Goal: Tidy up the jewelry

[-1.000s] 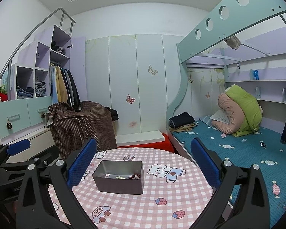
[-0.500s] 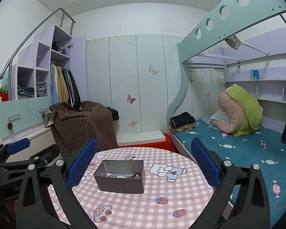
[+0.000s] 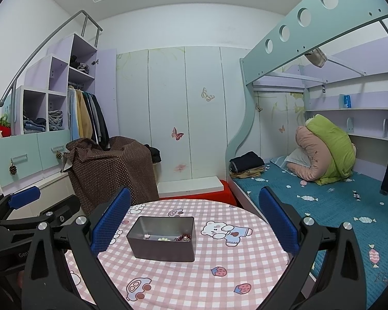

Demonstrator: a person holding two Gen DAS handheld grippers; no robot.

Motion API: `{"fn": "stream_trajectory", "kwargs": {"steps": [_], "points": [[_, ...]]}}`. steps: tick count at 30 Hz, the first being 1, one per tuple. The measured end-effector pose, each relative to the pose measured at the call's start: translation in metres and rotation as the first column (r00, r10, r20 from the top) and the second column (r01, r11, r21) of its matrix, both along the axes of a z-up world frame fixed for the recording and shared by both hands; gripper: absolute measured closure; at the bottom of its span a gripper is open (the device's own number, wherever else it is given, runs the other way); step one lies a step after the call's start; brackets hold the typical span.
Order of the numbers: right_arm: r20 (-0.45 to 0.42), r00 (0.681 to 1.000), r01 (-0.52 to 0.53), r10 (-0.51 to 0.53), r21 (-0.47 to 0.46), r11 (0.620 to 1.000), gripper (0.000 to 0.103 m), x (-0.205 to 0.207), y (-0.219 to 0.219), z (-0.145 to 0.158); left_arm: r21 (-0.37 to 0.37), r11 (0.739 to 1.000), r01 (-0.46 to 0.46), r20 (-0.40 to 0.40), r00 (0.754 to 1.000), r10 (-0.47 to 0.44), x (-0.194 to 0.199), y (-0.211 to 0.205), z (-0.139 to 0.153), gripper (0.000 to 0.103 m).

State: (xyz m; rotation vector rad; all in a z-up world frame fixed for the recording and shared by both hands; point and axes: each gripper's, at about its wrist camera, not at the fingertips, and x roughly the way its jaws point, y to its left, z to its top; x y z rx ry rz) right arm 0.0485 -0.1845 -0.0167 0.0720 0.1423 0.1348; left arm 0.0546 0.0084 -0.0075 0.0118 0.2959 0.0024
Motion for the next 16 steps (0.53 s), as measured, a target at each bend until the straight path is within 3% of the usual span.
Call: {"fn": "stream_trajectory", "kwargs": {"steps": [16], "points": [[-0.005, 1.000, -0.002, 0.002, 0.005, 1.000, 0.007, 0.0001, -0.0001, -0.0006, -0.001, 1.000, -0.001, -0.005, 1.000, 0.001, -0.0021, 0.0027, 0.0014, 0.011]]}}
